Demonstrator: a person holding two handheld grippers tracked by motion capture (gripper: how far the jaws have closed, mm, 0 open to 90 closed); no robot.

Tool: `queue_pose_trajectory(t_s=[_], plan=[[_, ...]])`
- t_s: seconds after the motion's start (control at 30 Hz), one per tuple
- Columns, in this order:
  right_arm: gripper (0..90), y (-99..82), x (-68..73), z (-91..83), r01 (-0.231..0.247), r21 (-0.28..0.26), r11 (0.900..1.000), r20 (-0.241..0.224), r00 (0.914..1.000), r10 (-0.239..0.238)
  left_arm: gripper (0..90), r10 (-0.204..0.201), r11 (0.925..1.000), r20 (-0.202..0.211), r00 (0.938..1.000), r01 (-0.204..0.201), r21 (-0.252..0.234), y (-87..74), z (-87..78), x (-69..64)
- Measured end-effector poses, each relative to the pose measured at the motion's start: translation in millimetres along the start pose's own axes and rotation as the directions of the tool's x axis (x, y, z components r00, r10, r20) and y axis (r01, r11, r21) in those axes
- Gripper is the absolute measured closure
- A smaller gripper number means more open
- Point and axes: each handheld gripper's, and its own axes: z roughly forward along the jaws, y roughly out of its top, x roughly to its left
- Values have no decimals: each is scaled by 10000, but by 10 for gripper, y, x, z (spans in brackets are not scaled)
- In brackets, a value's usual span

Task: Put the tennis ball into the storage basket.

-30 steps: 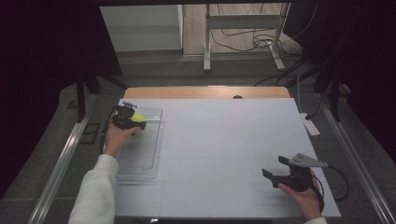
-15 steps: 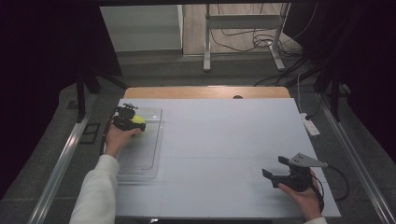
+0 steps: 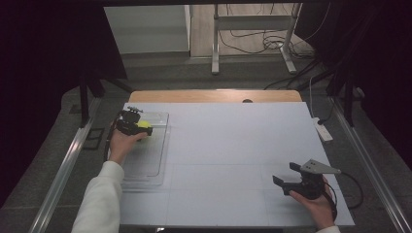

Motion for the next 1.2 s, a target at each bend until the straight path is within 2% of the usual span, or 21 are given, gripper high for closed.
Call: queue_pose_trajectory(t_s=[0.3,0.43,0.67,0.97,1.2], plan=[[119,1,-4,-2,7,-30,10000,12,10000,-7,148,-4,9973,368,9993,31,-730,17,-109,-22],[119,2,-4,-3,-7,-40,10000,18,10000,7,144,-80,9947,675,9977,148,-1017,19,-160,-26],[119,4,-1,-5,-3,-48,10000,22,10000,3,143,0,9913,841,9965,111,-1312,23,-255,-36],[119,4,-8,0,-17,-50,10000,2,10000,17,150,44,9840,1254,9921,181,-1773,27,-381,-61],[119,8,-16,14,-15,-38,10000,-37,10000,15,157,132,9796,1656,9861,204,-1999,-7,-458,-58]])
